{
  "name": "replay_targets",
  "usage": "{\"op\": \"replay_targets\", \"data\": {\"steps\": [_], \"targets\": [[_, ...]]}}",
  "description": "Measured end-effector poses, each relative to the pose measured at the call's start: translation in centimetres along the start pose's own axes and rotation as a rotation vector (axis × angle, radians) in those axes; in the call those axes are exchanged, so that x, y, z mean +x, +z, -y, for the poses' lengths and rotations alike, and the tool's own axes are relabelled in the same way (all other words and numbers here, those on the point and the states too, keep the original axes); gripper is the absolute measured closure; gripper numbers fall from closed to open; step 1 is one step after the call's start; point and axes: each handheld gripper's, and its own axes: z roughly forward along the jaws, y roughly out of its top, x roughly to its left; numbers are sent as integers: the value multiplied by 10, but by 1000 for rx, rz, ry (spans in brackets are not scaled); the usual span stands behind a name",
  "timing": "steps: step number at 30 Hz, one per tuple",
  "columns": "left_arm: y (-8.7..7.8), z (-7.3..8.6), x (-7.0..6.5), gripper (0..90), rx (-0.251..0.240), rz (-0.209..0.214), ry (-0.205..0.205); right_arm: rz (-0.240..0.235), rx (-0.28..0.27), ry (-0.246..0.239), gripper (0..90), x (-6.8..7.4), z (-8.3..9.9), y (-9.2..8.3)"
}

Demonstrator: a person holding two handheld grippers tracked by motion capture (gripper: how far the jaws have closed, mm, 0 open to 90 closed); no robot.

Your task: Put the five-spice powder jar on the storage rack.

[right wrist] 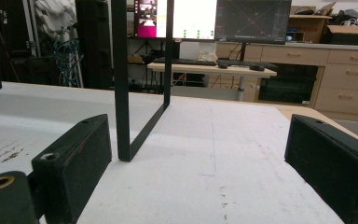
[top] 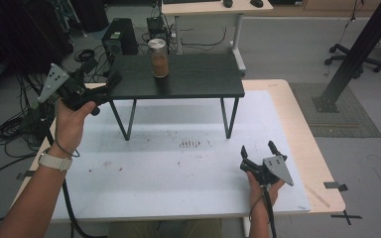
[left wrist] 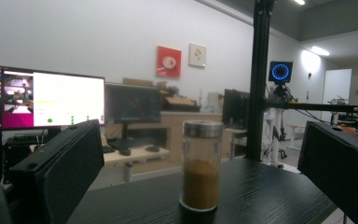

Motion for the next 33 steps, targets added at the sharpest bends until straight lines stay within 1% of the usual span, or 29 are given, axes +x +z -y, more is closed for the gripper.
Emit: {"op": "replay_targets", "data": {"steps": [4, 8, 12, 15, 19, 22, 26, 27, 33], "targets": [[-16, 3, 1, 5, -9, -19, 31, 0, 1, 1, 74, 0, 0, 0], [-31, 9, 2, 2, 2, -42, 64, 0, -1, 0, 74, 0, 0, 0], [-46, 17, 4, 2, 26, -73, 80, 0, -3, -1, 74, 0, 0, 0], [-58, 23, 6, 2, 31, -100, 85, -1, -3, -1, 74, 0, 0, 0], [-75, 34, 9, 2, 52, -134, 80, -2, -3, 0, 74, 0, 0, 0], [-89, 45, 11, 2, 76, -155, 98, -2, -3, 0, 74, 0, 0, 0], [-104, 59, 14, 6, 103, -176, 134, -2, -3, -1, 74, 0, 0, 0], [-107, 62, 14, 7, 108, -181, 136, -2, -4, -1, 74, 0, 0, 0], [-125, 81, 19, 5, 138, -226, 114, -2, -3, -3, 74, 0, 0, 0]]}}
